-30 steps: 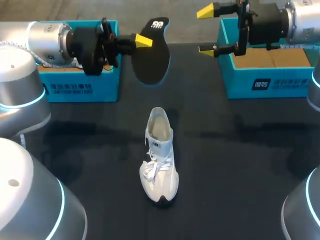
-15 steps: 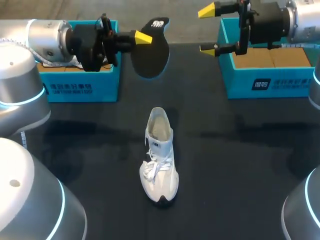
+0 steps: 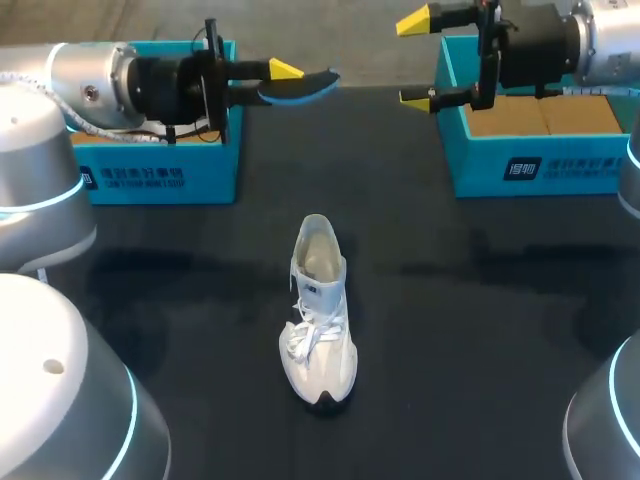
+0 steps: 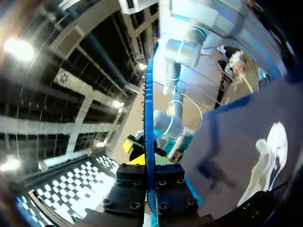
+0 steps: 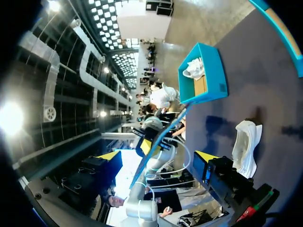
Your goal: Take the shoe out of the shoebox, open the shoe tongue, remove and reinsert the insole, then place the shoe into the shoebox
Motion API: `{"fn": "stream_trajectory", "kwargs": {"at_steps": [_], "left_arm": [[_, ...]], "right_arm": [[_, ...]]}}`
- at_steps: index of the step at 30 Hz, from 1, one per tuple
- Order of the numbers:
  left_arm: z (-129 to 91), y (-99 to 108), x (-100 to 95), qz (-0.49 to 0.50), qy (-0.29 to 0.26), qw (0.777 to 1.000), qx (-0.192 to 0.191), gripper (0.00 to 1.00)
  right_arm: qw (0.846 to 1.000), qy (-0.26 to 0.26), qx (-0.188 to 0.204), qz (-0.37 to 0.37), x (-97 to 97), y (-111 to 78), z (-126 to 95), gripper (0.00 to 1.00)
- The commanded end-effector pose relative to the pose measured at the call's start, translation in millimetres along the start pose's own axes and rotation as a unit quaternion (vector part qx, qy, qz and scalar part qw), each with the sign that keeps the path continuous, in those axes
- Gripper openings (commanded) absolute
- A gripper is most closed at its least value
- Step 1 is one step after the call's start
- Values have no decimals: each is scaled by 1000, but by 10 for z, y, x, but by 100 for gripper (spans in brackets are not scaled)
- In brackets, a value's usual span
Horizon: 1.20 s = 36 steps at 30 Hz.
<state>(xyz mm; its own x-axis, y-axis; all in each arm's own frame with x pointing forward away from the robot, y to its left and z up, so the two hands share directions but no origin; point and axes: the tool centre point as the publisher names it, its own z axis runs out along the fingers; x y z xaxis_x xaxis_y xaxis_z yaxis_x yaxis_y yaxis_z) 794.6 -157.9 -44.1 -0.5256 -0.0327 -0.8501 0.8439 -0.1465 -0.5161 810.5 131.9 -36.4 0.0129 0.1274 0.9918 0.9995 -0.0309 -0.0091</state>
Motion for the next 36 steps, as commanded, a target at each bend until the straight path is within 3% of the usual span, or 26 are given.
{"fn": "stream_trajectory", "kwargs": {"at_steps": [1, 2, 21, 23, 24, 25, 26, 28, 29, 30, 31, 33, 34, 35, 36], "left_arm": [[0, -87, 24, -419, 0, 908, 28, 0], [4, -86, 12, -451, -12, 892, 31, 0], [4, -86, 12, -451, -12, 892, 31, 0], [-7, -99, -8, -486, -14, 873, 40, 0], [-9, -102, -10, -523, -18, 852, 35, 0], [-10, -101, -13, -523, -15, 851, 37, 0], [-13, -104, -9, -563, -14, 826, 38, 0], [-15, -107, 3, -585, -14, 810, 33, 0], [-13, -103, 16, -622, -5, 782, 29, 0], [-13, -104, 24, -633, -7, 774, 27, 0], [-7, -95, 36, -675, 4, 738, 21, 0], [1, -85, 45, -687, -6, 726, 21, 0], [6, -82, 43, -720, 6, 693, 21, 0], [1, -81, 51, -738, 7, 675, 9, 0], [-6, -77, 75, -772, 24, 635, 1, 0]], "right_arm": [[1000, -1, 0, 0, -2, 12, 18, 100], [1000, -1, 0, 0, -2, 12, 18, 100], [1000, -1, 0, 0, -2, 12, 18, 100], [1000, -1, 0, 0, -2, 12, 18, 100], [1000, -1, 0, 0, -2, 12, 18, 100], [1000, -1, 0, 0, -2, 12, 18, 100], [1000, -1, 0, 0, -2, 12, 18, 100], [1000, -1, 0, 0, -2, 12, 18, 100], [1000, -1, 0, 0, -2, 12, 18, 100], [1000, -1, 0, 0, -2, 12, 18, 100], [1000, -1, 0, 0, -2, 12, 18, 100], [1000, -1, 0, 0, -2, 12, 18, 100], [1000, -1, 0, 0, -2, 12, 18, 100], [1000, -1, 0, 0, -2, 12, 18, 100], [1000, -1, 0, 0, -2, 12, 18, 100]]}}
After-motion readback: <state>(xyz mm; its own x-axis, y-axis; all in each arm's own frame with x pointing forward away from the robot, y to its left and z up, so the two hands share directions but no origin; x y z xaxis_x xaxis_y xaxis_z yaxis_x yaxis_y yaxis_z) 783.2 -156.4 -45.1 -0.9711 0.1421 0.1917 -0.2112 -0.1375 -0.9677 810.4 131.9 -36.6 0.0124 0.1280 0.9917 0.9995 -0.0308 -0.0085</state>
